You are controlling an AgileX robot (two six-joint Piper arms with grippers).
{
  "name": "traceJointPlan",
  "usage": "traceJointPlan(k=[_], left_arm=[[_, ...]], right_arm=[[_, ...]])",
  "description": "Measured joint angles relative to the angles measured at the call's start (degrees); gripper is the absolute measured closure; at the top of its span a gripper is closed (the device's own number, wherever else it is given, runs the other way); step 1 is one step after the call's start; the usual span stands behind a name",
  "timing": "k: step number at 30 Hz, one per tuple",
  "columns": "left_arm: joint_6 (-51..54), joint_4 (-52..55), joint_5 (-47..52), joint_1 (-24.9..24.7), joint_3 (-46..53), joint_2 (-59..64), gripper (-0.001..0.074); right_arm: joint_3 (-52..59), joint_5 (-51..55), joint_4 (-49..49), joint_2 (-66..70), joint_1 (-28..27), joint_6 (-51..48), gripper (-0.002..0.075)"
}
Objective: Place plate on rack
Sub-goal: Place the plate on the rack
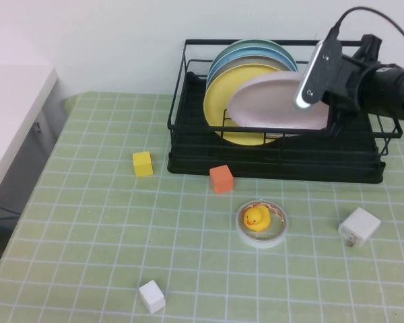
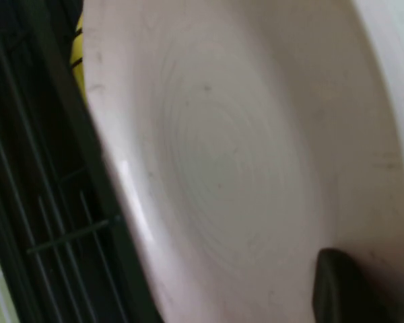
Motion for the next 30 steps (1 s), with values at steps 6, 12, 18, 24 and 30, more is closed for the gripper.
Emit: traceJointPlan(k=[6,12,18,24,30], left_arm=[[-0.08,0.03,0.0,0.0,0.0,0.0,0.0736],[-0.08,0.37,0.0,0.0,0.0,0.0,0.0736],[-0.08,0.73,0.0,0.0,0.09,0.0,0.0736],[-0.08,0.96,0.0,0.0,0.09,0.0,0.0736],[-0.08,0.96,0.0,0.0,0.09,0.0,0.0736]], right_arm=[[0.0,-0.92,0.0,0.91,0.02,-0.35,0.0629],[-2.56,-1.69,0.0,1.0,1.1,-0.44,0.0629],[-7.69,-5.74,0.13,1.1,3.74,-0.31,0.063],[-8.41,-5.39,3.16,3.61,4.53,-0.31,0.063],[-8.41,-4.66,5.48,4.89,4.53,-0.31,0.063]])
